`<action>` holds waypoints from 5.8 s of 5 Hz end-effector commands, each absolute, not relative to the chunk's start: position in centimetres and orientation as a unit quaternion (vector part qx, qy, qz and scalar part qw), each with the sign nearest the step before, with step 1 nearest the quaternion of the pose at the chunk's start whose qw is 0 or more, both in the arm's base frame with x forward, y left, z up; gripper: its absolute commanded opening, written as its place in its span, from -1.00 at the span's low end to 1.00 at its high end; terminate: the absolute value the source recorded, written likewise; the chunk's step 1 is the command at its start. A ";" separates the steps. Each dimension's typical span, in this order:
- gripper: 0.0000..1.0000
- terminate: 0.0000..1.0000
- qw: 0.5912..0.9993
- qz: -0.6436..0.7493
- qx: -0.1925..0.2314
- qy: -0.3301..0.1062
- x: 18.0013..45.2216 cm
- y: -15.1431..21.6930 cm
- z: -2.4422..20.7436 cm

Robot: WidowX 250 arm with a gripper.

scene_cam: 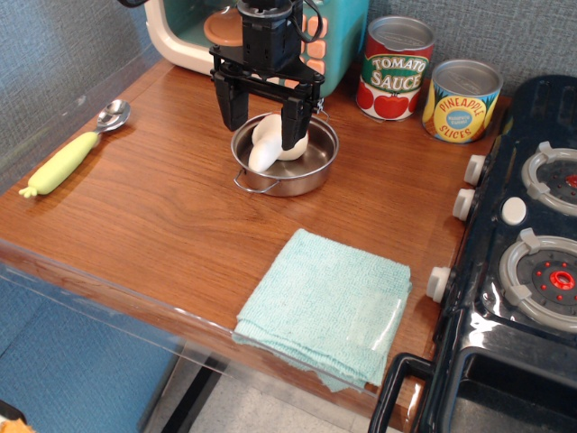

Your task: Put the spoon on the blue cloth

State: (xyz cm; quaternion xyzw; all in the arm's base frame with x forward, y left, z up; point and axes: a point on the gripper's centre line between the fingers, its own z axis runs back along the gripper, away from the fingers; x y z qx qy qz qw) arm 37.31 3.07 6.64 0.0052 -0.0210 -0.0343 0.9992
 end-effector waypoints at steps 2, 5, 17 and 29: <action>1.00 -1.00 0.999 0.002 -0.011 -0.042 35.0 5.9 7.8; 1.00 -1.00 0.994 0.045 -0.013 -0.103 31.2 17.1 10.2; -1.00 -1.00 0.996 0.070 0.059 -0.024 30.6 19.7 4.2; 1.00 -1.00 0.998 -0.042 -0.001 -0.043 25.7 -8.2 5.5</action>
